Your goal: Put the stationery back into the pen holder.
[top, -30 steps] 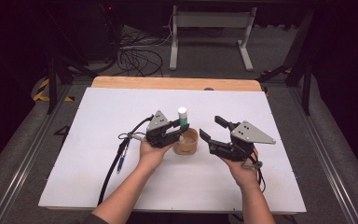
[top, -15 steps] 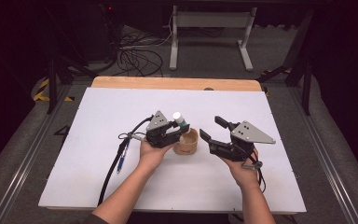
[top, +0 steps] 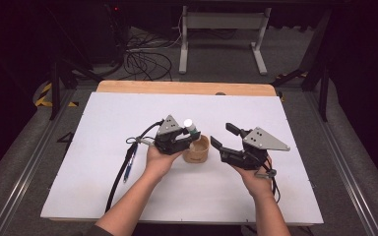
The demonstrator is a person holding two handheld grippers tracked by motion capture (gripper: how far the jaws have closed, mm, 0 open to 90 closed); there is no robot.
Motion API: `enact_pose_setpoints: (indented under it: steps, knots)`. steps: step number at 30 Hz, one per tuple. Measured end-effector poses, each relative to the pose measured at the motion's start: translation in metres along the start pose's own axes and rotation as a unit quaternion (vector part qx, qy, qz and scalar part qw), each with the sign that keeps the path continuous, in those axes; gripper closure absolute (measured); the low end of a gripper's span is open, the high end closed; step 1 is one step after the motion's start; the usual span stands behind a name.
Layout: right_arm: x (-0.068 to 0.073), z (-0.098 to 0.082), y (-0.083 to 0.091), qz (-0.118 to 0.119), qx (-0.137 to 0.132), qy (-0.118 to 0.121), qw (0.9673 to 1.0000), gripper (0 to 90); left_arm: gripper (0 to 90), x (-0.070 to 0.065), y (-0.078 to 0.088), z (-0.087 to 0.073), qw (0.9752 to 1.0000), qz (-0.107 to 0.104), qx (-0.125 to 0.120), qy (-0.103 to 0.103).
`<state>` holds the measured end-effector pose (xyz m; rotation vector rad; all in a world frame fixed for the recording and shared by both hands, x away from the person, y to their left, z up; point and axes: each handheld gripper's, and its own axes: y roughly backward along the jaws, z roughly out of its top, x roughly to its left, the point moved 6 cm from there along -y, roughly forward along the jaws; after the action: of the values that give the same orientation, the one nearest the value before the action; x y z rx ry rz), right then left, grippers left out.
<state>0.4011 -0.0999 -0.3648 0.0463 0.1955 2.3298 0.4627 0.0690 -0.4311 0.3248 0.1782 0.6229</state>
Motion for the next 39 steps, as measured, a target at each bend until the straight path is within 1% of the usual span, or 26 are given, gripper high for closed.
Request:
enact_pose_setpoints:
  steps: [1, 2, 4, 7, 8, 12, 13, 15, 16, 17, 20, 21, 22, 23, 24, 25, 26, 29, 35, 37, 39]
  knots:
    - [0.0, 0.0, 0.0, 0.0, 0.0, 0.0, 1.0, 32.3, 64.8, 0.0, 0.0, 0.0, 1.0, -0.003, 0.002, 0.004]
    - [0.0, 0.0, 0.0, 0.0, 0.0, -0.001, 1.0, 32.3, 64.8, 0.001, 0.0, 0.0, 1.0, -0.003, 0.003, 0.002]
    - [0.0, 0.0, 0.0, 0.002, 0.0, 0.0, 1.0, 32.4, 64.7, 0.0, 0.0, 0.001, 0.9999, -0.006, 0.008, 0.009]
    - [0.0, 0.0, -0.001, 0.003, 0.001, 0.001, 1.0, 32.4, 64.2, 0.0, 0.0, 0.001, 0.9999, -0.005, 0.011, 0.005]
    - [0.001, -0.001, -0.001, 0.002, 0.003, 0.0, 1.0, 32.4, 64.0, 0.001, 0.0, 0.001, 0.9999, -0.002, 0.013, 0.0]
    - [0.001, -0.001, -0.001, 0.003, 0.004, 0.001, 1.0, 32.5, 62.2, 0.002, 0.0, 0.001, 0.9998, -0.006, 0.015, 0.009]
    - [0.001, -0.001, -0.001, 0.003, 0.004, 0.002, 1.0, 32.6, 62.6, 0.001, 0.0, 0.001, 0.9998, -0.008, 0.017, 0.007]
    - [0.001, -0.001, -0.002, 0.004, 0.005, 0.0, 1.0, 32.6, 63.2, 0.001, -0.001, 0.002, 0.9998, -0.006, 0.019, 0.0]
    - [0.001, -0.001, -0.002, 0.005, 0.005, -0.001, 1.0, 32.6, 63.2, 0.0, -0.001, 0.002, 0.9998, -0.009, 0.02, 0.001]
    - [0.001, -0.001, -0.002, 0.004, 0.006, 0.0, 1.0, 32.6, 62.8, 0.0, -0.001, 0.003, 0.9998, -0.008, 0.018, 0.002]
    - [0.001, -0.001, -0.002, 0.005, 0.006, -0.001, 1.0, 32.7, 61.4, -0.001, 0.0, 0.006, 0.9998, -0.01, 0.011, 0.016]
    - [0.001, -0.001, -0.002, 0.005, 0.006, -0.001, 1.0, 32.6, 60.3, 0.0, 0.001, 0.007, 0.9999, -0.009, 0.01, 0.008]
    - [0.001, -0.001, -0.002, 0.004, 0.007, -0.001, 1.0, 32.7, 60.6, -0.001, 0.001, 0.007, 0.9998, -0.012, 0.009, 0.012]
    - [0.001, -0.001, -0.002, 0.004, 0.007, -0.001, 1.0, 32.7, 60.3, 0.0, 0.002, 0.008, 0.9999, -0.009, 0.008, 0.006]
    - [0.001, -0.001, -0.002, 0.005, 0.007, -0.001, 1.0, 32.7, 59.2, 0.0, 0.003, 0.009, 0.9999, -0.011, 0.006, 0.009]
    - [0.001, -0.001, -0.002, 0.005, 0.006, -0.001, 1.0, 32.7, 57.0, 0.0, 0.003, 0.009, 0.9999, -0.009, 0.003, 0.004]
    - [0.001, -0.001, -0.002, 0.005, 0.006, -0.001, 1.0, 32.7, 54.9, 0.0, 0.004, 0.009, 0.9999, -0.007, 0.005, 0.008]
    - [0.001, -0.002, -0.002, 0.006, 0.007, -0.001, 1.0, 32.6, 48.9, 0.0, 0.006, 0.011, 1.0, -0.003, 0.0, 0.009]
    - [0.0, -0.002, -0.002, 0.004, 0.005, -0.002, 1.0, 32.3, 37.1, 0.001, 0.015, 0.014, 1.0, 0.008, -0.001, 0.002]
    - [0.0, -0.002, -0.002, 0.004, 0.005, -0.001, 1.0, 32.0, 35.0, 0.002, 0.02, 0.015, 0.9999, 0.013, -0.002, 0.003]
    - [0.0, -0.002, -0.002, 0.003, 0.005, 0.001, 1.0, 31.6, 32.0, 0.002, 0.024, 0.016, 0.9997, 0.019, -0.007, 0.012]
